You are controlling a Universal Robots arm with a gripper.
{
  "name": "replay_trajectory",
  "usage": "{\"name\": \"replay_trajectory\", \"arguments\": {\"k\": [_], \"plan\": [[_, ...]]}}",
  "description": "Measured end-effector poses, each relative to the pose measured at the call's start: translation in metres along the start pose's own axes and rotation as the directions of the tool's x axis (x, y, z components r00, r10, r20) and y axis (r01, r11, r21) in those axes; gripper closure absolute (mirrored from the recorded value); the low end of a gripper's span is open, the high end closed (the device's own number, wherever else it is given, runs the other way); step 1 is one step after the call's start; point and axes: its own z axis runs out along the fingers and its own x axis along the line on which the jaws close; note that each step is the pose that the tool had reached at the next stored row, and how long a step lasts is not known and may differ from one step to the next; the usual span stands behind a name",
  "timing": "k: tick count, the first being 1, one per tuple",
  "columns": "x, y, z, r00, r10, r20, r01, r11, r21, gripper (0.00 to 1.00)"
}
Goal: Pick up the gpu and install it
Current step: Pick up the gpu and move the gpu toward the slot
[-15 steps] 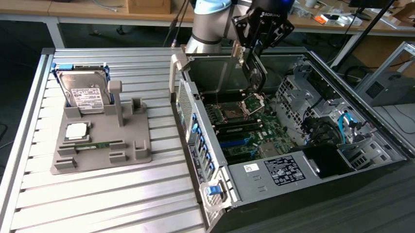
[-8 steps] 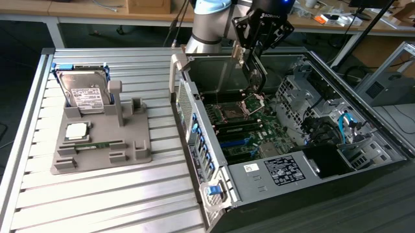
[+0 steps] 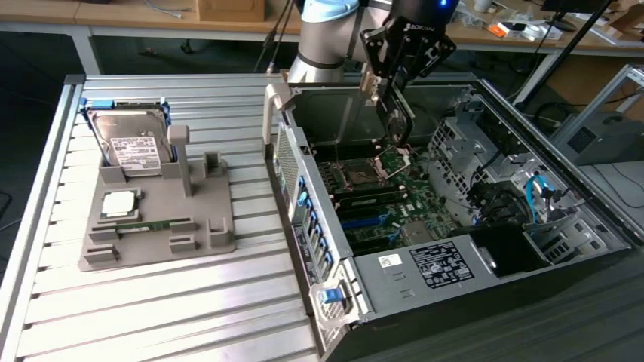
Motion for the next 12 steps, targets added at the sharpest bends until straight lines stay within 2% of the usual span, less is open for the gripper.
{"name": "replay_trajectory", "arguments": {"k": [12], "plan": [[-0.0013, -0.0005, 0.0056, 1.0, 0.0, 0.0, 0.0, 1.0, 0.0003, 0.73]]}}
